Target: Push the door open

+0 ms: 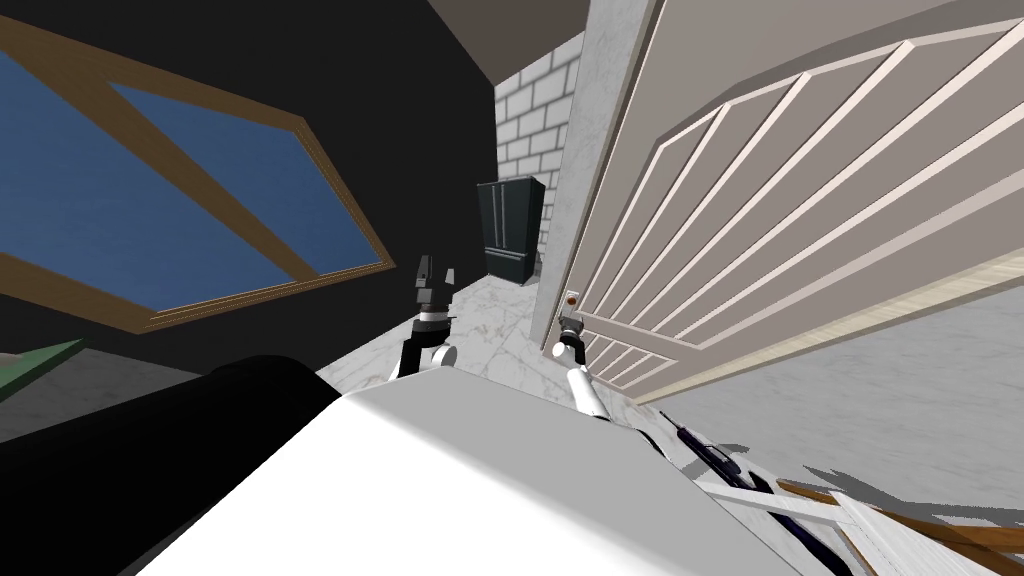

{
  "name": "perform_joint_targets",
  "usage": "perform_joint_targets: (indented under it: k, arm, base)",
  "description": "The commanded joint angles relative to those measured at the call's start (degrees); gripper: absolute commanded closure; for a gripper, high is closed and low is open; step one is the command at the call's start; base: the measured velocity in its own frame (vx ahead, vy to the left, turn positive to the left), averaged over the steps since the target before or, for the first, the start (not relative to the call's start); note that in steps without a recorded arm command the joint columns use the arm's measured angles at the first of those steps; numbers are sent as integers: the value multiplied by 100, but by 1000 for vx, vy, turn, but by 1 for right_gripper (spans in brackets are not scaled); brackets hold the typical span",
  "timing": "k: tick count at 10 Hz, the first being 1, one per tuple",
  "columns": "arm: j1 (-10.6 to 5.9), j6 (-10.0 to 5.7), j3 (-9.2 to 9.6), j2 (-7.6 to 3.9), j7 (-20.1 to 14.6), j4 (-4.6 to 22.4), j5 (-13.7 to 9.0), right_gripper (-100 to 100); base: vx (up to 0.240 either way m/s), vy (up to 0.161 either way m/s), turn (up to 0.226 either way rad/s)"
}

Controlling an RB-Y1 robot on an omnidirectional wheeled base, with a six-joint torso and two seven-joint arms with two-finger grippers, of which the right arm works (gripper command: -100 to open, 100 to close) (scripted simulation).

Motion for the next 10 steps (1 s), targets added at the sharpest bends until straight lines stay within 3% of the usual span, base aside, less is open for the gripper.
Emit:
perform_joint_targets:
  k: [1, 3, 5, 6, 8, 9, 10]
  arm:
    - [-2, -4, -8, -175, -7, 6, -4, -100]
    - [-5, -10, -19, -321, -18, 16, -10, -100]
    - [-8, -18, -32, -374, -30, 26, -18, -100]
    - [-9, -20, -36, -372, -33, 29, -19, -100]
    - [-12, -28, -51, -262, -47, 41, -27, -100]
    - [-14, -32, -58, -138, -54, 47, -31, -100]
    - [9, -15, -58, -196, -40, 5, -29, -100]
  base:
    - [68, -24, 16]
    - [183, -37, 23]
    - [153, -20, 18]
    - [214, -45, 26]
    - [225, -29, 22]
    - [175, -16, 24]
    - [75, -8, 9]
